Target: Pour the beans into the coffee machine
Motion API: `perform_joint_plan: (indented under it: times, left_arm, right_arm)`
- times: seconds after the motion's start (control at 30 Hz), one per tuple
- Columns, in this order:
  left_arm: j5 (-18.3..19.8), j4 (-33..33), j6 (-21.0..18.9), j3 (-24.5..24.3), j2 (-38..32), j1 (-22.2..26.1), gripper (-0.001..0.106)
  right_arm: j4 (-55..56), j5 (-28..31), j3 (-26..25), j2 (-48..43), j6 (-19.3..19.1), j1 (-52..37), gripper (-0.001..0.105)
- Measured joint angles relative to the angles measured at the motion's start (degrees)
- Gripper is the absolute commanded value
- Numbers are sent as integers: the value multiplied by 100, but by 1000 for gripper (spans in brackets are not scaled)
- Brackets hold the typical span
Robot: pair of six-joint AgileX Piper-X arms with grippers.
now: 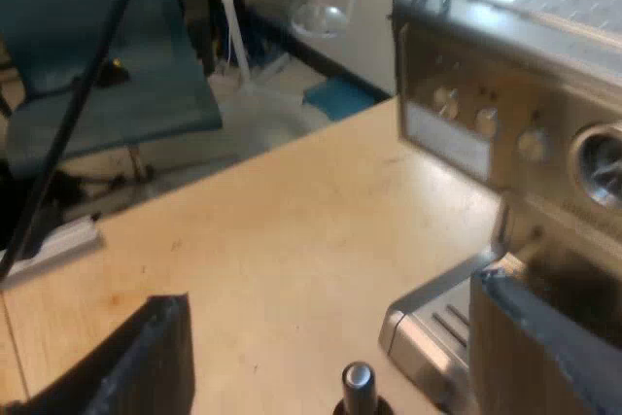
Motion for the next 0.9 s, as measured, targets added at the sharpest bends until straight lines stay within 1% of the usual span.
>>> perform_joint_plan:
  times: [0.07, 0.17, 0.23, 0.27, 0.3, 0.37, 0.4, 0.43, 0.47, 0.5, 0.53, 0.57, 0.63, 0.67, 0.77, 0.9]
  left_arm:
    - [0, -197, -85, 266, -103, 0, 28]
    - [0, -392, -153, 503, -137, 0, 28]
    - [0, -447, -169, 562, -137, 0, 28]
    - [0, -540, -226, 697, -137, 14, 28]
    - [20, -561, -239, 733, -137, 26, 28]
    - [199, -589, -384, 832, -137, 162, 28]
    - [222, -597, -384, 840, -137, 202, 28]
    - [385, -602, -483, 903, -164, 400, 28]
    - [453, -613, -483, 936, -176, 523, 28]
    - [504, -619, -483, 949, -181, 593, 28]
    - [694, -681, -483, 997, -197, 824, 28]
    - [995, -698, -471, 1060, -217, 994, 28]
    - [1314, -727, -366, 1164, -219, 1239, 28]
    - [1413, -775, -296, 1239, -219, 1328, 28]
    - [1533, -954, -215, 1526, -219, 1393, 28]
    - [1548, -1277, -199, 1836, -219, 1393, 28]
  right_arm:
    - [1, 423, 152, 0, -13, 381, 62]
    - [14, 780, 359, 0, 61, 694, 62]
    - [14, 817, 392, 0, 77, 737, 62]
    - [-32, 997, 594, 0, 175, 902, 62]
    - [-89, 1024, 652, 0, 190, 949, 62]
    - [-330, 1079, 884, 0, 221, 1041, 62]
    - [-414, 1112, 954, 0, 221, 1060, 62]
    - [-489, 1112, 1017, 0, 221, 1069, 62]
    - [-725, 1112, 1194, 0, 221, 1098, 62]
    - [-778, 1112, 1242, 0, 221, 1105, 62]
    - [-902, 1112, 1312, 0, 221, 1103, 62]
    - [-1026, 1112, 1388, 0, 221, 1103, 62]
    - [-1161, 1112, 1504, 0, 221, 1103, 62]
    - [-1288, 1112, 1573, 0, 221, 1103, 62]
    - [-1511, 1112, 1757, 0, 221, 1103, 62]
    - [-1662, 1112, 1865, 0, 221, 1103, 62]
